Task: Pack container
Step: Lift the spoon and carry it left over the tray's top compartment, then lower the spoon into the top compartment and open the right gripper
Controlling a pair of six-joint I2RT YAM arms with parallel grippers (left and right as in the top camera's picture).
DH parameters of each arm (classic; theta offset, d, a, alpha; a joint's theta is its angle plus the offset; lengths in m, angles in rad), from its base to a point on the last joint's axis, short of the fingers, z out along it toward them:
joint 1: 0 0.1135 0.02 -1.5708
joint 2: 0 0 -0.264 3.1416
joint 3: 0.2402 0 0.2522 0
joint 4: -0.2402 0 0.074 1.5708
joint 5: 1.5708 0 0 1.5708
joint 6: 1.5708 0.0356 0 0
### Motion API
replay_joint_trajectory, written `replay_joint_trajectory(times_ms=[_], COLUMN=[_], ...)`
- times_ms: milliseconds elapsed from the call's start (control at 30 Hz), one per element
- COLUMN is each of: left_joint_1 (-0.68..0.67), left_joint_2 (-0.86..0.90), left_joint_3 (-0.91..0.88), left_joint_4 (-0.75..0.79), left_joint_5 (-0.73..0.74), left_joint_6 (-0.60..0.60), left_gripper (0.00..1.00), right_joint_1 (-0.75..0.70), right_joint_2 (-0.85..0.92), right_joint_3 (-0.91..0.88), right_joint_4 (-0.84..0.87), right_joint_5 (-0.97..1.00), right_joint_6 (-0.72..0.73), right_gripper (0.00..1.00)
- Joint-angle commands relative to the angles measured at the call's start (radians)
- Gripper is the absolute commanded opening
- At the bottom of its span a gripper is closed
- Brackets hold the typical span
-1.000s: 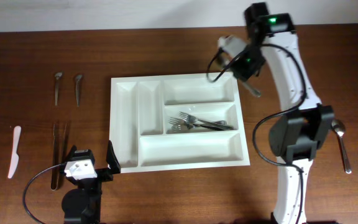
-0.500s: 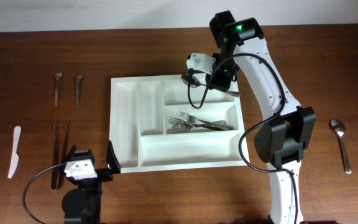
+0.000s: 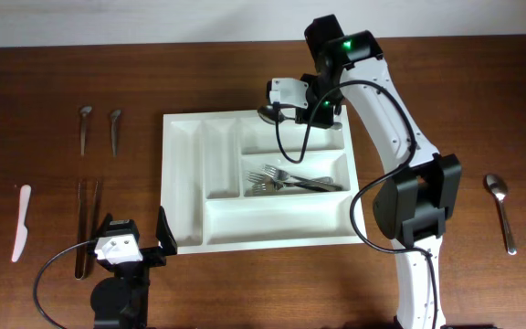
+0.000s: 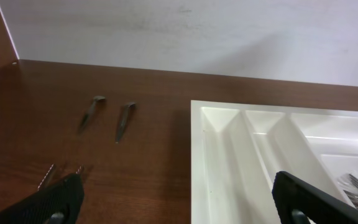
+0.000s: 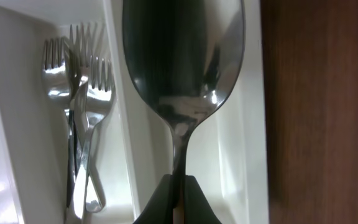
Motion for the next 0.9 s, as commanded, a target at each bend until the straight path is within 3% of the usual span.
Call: replay_joint_trajectory(times_ms=[0, 367, 433, 700, 800, 833, 867], left_joint_1=[-0.004, -0.004, -0.004, -0.004, -0.004, -0.004, -0.004], left_joint_2=[-0.003, -0.003, -0.003, -0.003, -0.003, -0.003, -0.003], left_joint_3=[-0.005, -0.005, -0.005, -0.005, -0.005, -0.005, -0.005], left_joint_4=[0.003, 0.003, 0.003, 0.003, 0.003, 0.003, 0.003], left_joint_5=[0.011, 0.010, 0.011, 0.011, 0.011, 0.011, 0.011], left_joint_6=[-0.002, -0.003, -0.003, -0.003, -0.003, -0.002, -0.002], left_gripper=[0.99, 0.99, 0.99, 0.99, 0.99, 0.99, 0.99], right_joint_1=[0.003, 0.000, -0.002, -0.002, -0.002, -0.002, -0.003], right_joint_2=[0.003, 0.003, 0.003, 0.004, 0.004, 0.004, 0.003], right_joint_3=[-0.026, -0.154, -0.171, -0.211, -0.211, -0.211, -0.211], right_joint_4=[0.009, 0.083, 0.109, 0.186, 0.201, 0.204, 0.206], right_joint_5=[-0.027, -0.028, -0.028, -0.027, -0.027, -0.026, -0.022], right_joint_6=[-0.019, -0.037, -0.037, -0.037, -0.033, -0.029, -0.025], right_gripper=[0.04, 0.05, 0.09, 0.12, 0.29, 0.37, 0.52])
